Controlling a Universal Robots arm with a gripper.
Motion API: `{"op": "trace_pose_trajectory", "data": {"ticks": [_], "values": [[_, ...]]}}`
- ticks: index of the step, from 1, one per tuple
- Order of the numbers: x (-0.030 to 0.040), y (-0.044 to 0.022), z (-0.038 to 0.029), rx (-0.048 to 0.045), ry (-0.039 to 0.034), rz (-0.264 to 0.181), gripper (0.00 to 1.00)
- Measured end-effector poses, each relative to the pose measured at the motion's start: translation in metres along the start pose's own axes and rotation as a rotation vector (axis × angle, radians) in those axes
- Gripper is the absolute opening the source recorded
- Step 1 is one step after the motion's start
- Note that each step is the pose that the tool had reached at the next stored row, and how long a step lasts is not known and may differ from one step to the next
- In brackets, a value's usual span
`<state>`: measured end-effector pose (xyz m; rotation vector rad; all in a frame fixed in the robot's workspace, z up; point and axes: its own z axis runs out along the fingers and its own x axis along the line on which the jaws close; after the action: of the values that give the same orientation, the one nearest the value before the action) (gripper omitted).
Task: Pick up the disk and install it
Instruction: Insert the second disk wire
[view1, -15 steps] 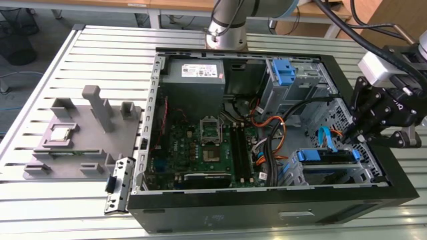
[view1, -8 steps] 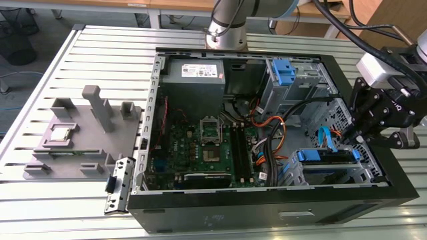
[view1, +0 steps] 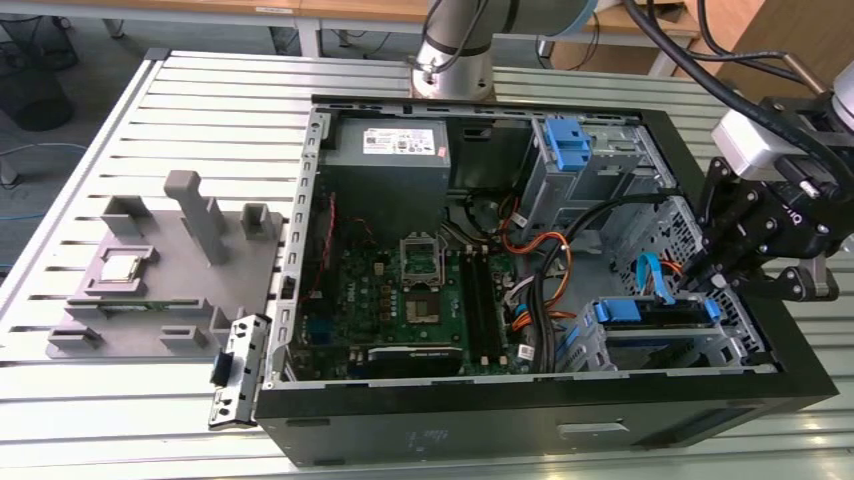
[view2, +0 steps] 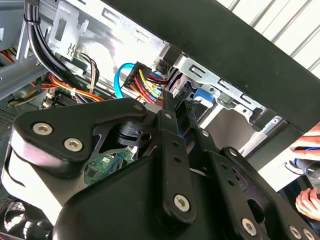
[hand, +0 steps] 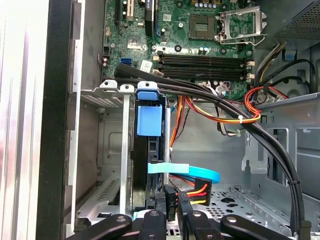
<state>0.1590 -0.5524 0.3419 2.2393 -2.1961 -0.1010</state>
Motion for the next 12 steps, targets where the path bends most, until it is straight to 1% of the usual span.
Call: {"op": "trace_pose_trajectory", "data": {"ticks": [6,8,9,12], "values": [[0.0000,0.0000,0.0001,0.0000,0.0000,0.000,0.24],[0.0000,0.0000,0.0001,0.0000,-0.0001,0.000,0.22],[0.0000,0.0000,0.0001,0.0000,-0.0001,0.000,0.16],[0.0000,0.0000,0.0001,0.0000,-0.0001,0.000,0.16]]}}
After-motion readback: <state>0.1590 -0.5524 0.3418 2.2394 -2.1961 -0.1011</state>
